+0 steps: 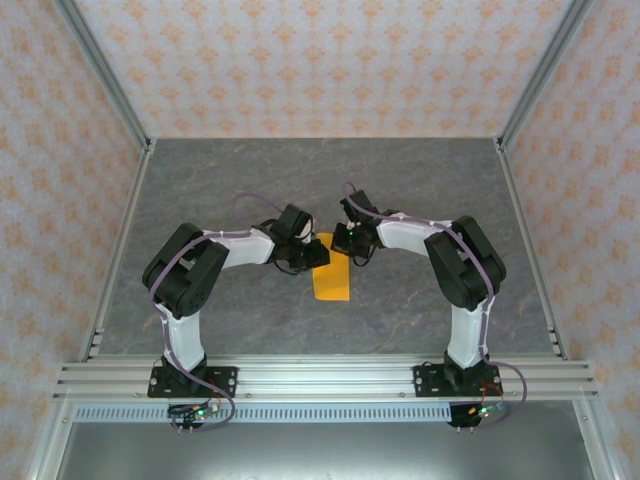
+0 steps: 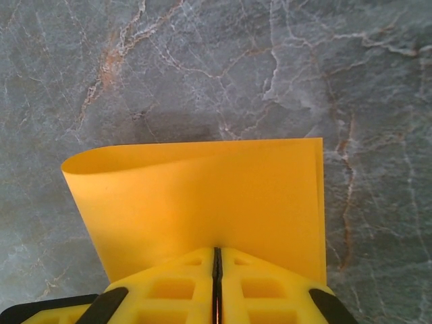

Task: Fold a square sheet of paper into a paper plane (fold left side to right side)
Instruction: Hold the square sheet of paper at the center of the table.

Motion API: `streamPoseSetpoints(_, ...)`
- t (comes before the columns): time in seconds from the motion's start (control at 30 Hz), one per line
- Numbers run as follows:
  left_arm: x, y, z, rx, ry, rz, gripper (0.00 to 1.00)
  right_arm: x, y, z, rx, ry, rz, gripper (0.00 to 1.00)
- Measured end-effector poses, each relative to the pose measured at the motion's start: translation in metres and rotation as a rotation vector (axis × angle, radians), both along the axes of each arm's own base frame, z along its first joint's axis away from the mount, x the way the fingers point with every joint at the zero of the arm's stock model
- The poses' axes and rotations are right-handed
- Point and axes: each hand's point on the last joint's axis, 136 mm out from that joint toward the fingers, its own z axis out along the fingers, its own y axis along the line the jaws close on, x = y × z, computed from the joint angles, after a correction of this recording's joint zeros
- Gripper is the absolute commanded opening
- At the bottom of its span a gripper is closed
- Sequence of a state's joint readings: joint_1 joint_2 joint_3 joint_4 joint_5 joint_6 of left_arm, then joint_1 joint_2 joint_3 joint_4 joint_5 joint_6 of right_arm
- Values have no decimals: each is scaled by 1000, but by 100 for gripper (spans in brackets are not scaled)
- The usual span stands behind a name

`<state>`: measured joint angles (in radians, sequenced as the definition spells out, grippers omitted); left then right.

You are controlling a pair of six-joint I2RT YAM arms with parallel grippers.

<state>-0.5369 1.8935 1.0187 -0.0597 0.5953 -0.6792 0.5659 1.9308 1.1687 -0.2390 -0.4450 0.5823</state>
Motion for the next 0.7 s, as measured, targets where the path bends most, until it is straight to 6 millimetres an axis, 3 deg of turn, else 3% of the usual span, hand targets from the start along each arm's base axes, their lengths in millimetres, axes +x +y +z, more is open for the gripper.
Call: streamPoseSetpoints(0.7, -1, -1, 1, 11, -7, -17, 21, 1, 1, -4, -26, 49, -11, 10)
